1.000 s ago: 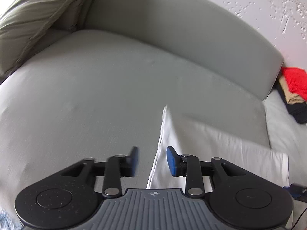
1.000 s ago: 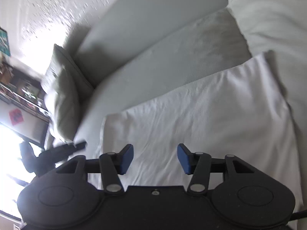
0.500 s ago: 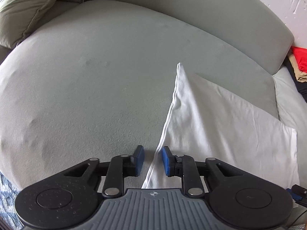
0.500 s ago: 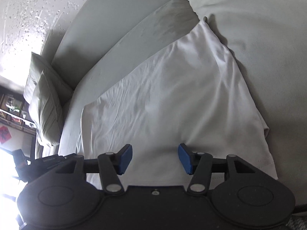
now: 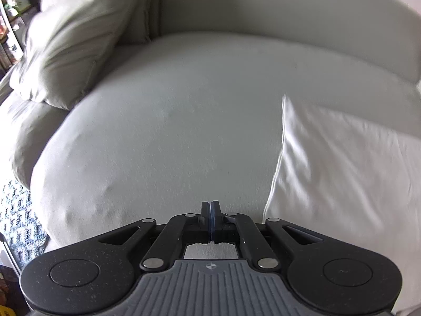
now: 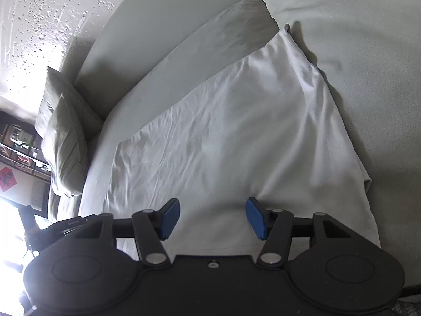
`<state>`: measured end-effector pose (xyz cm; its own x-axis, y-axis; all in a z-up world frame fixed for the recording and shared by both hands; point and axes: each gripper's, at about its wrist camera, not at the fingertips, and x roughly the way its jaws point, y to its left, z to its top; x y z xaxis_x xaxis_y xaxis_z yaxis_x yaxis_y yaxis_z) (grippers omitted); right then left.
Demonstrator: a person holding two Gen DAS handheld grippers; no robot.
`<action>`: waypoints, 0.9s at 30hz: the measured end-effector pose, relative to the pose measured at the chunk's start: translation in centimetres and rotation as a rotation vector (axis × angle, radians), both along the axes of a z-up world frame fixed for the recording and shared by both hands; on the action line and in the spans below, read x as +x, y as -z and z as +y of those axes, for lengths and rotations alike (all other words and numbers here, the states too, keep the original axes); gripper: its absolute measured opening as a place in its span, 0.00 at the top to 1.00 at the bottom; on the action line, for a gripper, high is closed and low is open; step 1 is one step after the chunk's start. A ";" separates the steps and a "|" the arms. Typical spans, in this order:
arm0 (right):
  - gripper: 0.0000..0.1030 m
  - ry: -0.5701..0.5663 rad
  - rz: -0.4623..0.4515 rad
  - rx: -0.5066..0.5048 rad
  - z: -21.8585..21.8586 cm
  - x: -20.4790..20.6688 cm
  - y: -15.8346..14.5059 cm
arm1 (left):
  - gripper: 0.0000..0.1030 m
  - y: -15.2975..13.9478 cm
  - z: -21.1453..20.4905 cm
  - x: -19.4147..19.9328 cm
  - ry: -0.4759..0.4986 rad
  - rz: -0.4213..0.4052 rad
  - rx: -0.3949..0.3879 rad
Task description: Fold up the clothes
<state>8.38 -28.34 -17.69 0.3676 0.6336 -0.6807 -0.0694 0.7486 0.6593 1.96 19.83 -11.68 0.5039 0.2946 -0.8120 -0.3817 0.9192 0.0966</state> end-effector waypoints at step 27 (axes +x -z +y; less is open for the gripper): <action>0.88 0.434 -0.174 -0.274 -6.7 -0.1 -1.0 | 0.87 1.6 -1.9 1.6 -0.070 0.046 0.168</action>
<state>8.32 -35.01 -16.71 0.6779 0.2067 -0.7055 0.1936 0.8756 0.4425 3.61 17.98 -13.25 0.4409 0.4615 -0.7698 -0.4361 0.8598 0.2657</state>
